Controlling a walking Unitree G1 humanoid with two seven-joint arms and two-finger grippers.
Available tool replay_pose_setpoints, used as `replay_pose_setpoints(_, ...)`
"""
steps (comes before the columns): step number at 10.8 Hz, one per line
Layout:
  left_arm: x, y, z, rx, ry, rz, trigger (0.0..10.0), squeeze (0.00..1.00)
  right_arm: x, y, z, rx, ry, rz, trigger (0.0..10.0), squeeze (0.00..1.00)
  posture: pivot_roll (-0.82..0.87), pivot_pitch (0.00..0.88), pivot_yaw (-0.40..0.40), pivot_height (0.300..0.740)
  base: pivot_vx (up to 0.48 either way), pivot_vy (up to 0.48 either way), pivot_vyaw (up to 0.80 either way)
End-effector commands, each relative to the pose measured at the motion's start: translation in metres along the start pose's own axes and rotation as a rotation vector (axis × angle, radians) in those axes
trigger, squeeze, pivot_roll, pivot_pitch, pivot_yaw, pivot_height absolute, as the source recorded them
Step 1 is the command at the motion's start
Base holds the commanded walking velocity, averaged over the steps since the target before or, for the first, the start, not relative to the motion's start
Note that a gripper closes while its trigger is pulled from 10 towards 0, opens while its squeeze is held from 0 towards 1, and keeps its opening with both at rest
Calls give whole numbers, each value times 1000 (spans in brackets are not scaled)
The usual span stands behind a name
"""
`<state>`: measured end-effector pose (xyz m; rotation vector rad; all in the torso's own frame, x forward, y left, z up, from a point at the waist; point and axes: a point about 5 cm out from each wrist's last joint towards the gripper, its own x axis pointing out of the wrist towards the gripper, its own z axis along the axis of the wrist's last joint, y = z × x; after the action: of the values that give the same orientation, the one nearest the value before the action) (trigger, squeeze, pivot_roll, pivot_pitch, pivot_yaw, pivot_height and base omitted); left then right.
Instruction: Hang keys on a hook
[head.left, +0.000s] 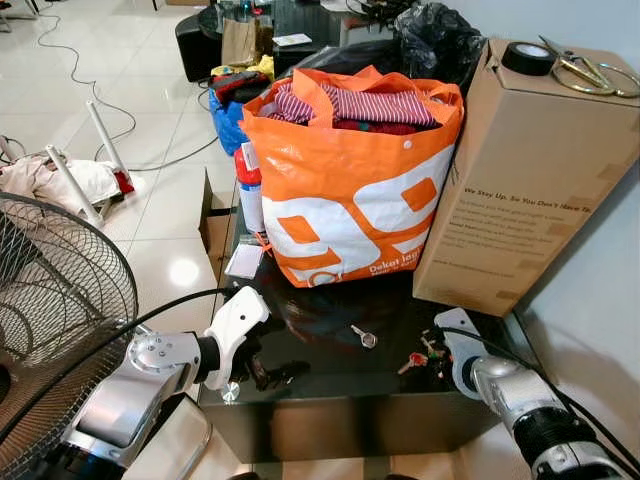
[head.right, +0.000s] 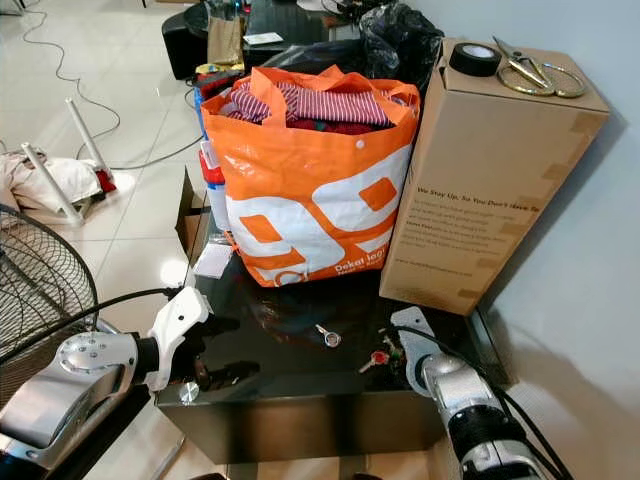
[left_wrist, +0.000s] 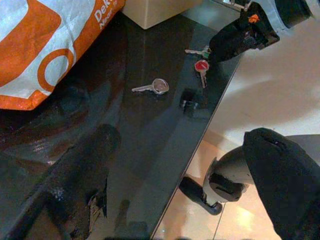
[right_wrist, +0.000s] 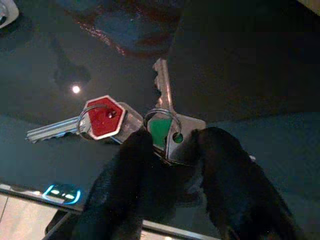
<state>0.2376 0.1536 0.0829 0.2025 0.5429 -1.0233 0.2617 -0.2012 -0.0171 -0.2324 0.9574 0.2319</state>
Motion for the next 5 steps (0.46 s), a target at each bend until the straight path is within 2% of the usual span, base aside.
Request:
replay_pose_setpoints(1, 1, 0, 4, 27, 2, -3, 10000, 0, 0, -3, 2, 4, -5, -12, 0, 0, -11, 0, -10, 740, 0, 0, 0)
replay_pose_setpoints(5, 2, 0, 5, 33, 0, -5, 10000, 0, 1, -4, 5, -3, -19, -22, 0, 0, -16, 0, -10, 740, 0, 0, 0)
